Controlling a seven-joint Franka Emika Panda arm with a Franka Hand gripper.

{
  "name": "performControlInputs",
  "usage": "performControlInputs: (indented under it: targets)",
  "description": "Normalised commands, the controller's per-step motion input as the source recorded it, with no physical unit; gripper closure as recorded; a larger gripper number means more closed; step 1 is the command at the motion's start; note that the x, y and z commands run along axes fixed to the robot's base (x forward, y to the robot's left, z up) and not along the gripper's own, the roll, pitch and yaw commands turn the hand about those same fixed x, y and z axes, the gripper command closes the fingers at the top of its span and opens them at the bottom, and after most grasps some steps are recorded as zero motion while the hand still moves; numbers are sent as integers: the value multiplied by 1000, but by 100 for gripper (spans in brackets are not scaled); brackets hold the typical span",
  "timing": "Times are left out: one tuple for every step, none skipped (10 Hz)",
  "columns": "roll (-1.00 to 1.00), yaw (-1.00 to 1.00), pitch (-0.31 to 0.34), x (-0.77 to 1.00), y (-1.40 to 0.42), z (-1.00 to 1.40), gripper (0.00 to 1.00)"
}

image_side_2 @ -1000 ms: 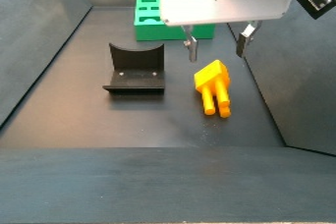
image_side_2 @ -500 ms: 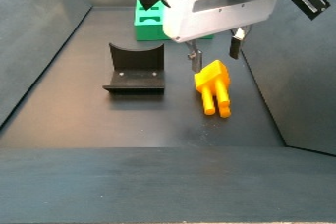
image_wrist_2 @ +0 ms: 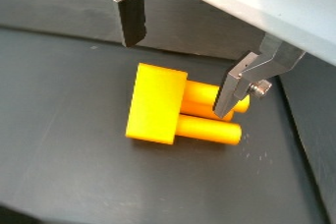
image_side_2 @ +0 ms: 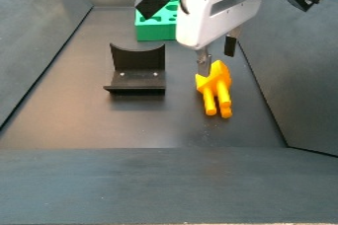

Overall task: Pick up the 3 prong object. Move up. Rotate the 3 prong object. Place the 3 prong object on the fixture. Regrasp the 3 prong object. Move to above the board. Insert the 3 prong object.
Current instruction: Rotate the 3 prong object.

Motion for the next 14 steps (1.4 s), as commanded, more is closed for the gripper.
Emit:
performControlInputs:
  targets:
    - [11,1000,-13,39,8,-22,0]
    - [11,1000,-13,40,8,-22,0]
    - [11,1000,-14,40,8,-21,0]
    - [12,1000,-14,40,7,-21,0]
    - [12,1000,-15,40,7,-21,0]
    - [13,1000,-15,40,7,-21,0]
    - [13,1000,-16,40,7,-21,0]
    - [14,1000,-17,40,7,-21,0]
    - [14,1000,-17,40,7,-21,0]
    - [15,1000,-18,40,7,-20,0]
    - [16,1000,-19,40,7,-21,0]
    - [16,1000,-20,40,7,-20,0]
    - [17,1000,-21,39,7,-20,0]
    - [18,1000,-22,39,7,-20,0]
